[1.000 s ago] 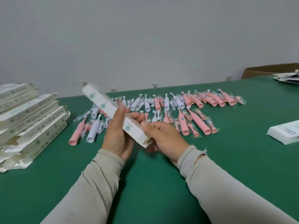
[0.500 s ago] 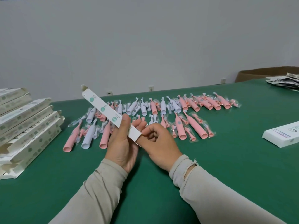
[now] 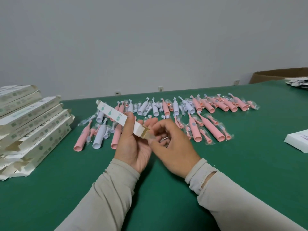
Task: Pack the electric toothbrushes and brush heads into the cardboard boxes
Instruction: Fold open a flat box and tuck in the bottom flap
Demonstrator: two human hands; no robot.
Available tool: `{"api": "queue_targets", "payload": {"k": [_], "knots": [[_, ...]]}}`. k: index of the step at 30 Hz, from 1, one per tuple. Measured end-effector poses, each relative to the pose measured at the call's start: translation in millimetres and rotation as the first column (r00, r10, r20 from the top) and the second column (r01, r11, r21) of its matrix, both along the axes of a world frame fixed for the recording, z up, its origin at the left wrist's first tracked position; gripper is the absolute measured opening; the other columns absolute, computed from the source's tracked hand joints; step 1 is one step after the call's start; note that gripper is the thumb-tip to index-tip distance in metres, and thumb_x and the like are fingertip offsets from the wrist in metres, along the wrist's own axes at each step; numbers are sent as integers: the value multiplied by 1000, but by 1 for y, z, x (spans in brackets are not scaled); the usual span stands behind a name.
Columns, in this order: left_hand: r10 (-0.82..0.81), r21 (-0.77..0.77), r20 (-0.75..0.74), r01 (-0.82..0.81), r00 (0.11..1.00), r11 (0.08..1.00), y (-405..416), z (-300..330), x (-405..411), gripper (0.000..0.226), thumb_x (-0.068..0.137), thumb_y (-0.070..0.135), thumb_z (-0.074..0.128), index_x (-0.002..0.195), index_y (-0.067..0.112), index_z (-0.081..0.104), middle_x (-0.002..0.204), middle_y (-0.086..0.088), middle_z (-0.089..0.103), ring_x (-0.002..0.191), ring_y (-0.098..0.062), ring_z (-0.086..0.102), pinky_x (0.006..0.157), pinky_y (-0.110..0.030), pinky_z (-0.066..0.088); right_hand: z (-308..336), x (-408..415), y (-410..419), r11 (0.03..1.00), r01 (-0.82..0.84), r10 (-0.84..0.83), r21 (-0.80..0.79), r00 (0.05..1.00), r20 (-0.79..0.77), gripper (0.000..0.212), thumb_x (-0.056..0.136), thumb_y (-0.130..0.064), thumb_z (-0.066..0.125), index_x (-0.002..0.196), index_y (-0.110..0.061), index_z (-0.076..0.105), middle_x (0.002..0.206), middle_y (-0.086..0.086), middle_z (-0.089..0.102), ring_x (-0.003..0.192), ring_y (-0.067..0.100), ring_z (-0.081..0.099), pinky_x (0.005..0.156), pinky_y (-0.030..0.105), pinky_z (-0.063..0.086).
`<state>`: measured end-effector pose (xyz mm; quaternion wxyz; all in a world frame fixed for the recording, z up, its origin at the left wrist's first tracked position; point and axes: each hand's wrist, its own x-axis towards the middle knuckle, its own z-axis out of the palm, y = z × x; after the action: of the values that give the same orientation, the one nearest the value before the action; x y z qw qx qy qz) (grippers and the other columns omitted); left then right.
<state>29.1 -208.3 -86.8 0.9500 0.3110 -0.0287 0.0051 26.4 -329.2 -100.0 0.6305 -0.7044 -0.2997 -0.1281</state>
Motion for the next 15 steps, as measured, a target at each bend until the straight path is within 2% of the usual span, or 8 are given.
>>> {"api": "queue_targets", "payload": {"k": [2, 5, 10, 15], "knots": [[6, -29, -9, -6, 1000, 1000, -1, 0, 1, 48, 94, 50, 59, 118, 12, 45, 92, -14, 57, 102, -29, 53, 107, -60, 40, 0, 0, -1, 998, 66, -66, 2, 996, 59, 23, 87, -12, 70, 87, -33, 60, 95, -28, 63, 77, -2, 61, 63, 5, 43], [-30, -90, -1, 30, 1000, 995, -3, 2, 0, 52, 92, 51, 62, 116, 10, 42, 92, -13, 54, 104, -26, 49, 116, -57, 31, 1, 1, -3, 989, 143, -139, -33, 984, 109, 22, 85, -13, 72, 85, -34, 66, 91, -19, 62, 77, 5, 59, 66, 8, 43], [6, -59, -13, -6, 1000, 998, -2, 2, 0, 54, 89, 46, 66, 118, 3, 49, 97, -17, 58, 104, -28, 58, 111, -55, 40, 4, -2, -5, 983, 172, -163, -59, 977, 134, 14, 86, -13, 73, 88, -27, 72, 90, -14, 61, 79, 7, 58, 69, 8, 42], [-84, 51, 39, 82, 996, 995, -4, 4, -6, 53, 88, 48, 63, 116, 8, 44, 98, -16, 61, 101, -30, 59, 102, -56, 44, 8, -3, -6, 978, 206, -205, -19, 976, 70, 12, 85, -13, 75, 84, -25, 73, 96, -13, 67, 80, 5, 60, 69, 11, 43]]}}
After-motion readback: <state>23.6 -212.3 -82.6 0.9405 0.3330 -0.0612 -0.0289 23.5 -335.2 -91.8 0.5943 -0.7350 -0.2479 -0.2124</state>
